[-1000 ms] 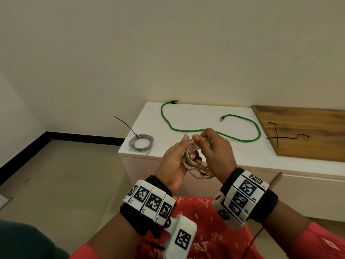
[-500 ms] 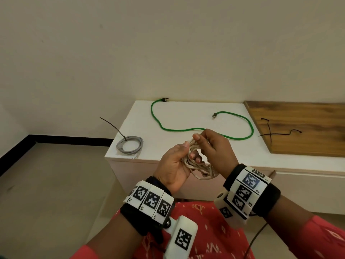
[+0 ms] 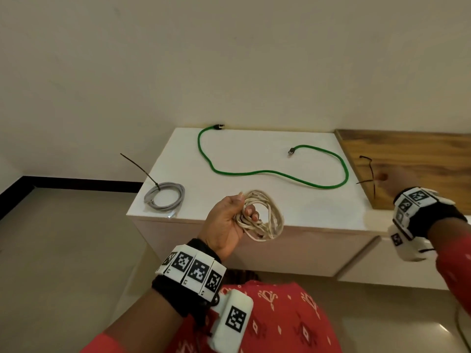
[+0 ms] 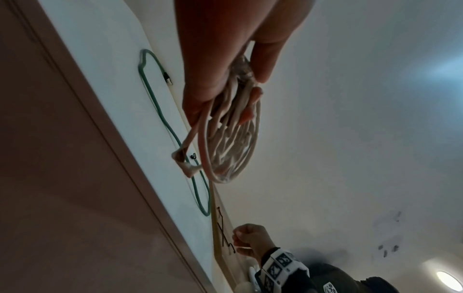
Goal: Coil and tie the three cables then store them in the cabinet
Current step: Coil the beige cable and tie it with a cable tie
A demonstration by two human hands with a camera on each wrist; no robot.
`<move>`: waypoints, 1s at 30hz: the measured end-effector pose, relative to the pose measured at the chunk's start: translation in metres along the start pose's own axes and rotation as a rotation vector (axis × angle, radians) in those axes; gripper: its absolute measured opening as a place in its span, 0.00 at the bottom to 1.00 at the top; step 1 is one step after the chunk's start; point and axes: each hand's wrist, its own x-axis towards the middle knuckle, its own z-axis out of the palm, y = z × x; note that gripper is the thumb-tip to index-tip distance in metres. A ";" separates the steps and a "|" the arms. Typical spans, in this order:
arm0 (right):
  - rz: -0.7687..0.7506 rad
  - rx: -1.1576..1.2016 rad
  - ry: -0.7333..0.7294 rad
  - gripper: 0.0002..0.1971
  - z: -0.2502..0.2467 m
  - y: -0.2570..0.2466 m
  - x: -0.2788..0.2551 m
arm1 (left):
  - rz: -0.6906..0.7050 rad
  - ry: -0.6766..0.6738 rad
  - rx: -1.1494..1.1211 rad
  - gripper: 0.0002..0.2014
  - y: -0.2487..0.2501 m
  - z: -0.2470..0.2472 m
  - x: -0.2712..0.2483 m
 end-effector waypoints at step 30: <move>0.000 0.165 -0.346 0.15 -0.041 0.009 0.022 | 0.029 0.082 0.086 0.15 -0.001 -0.018 0.014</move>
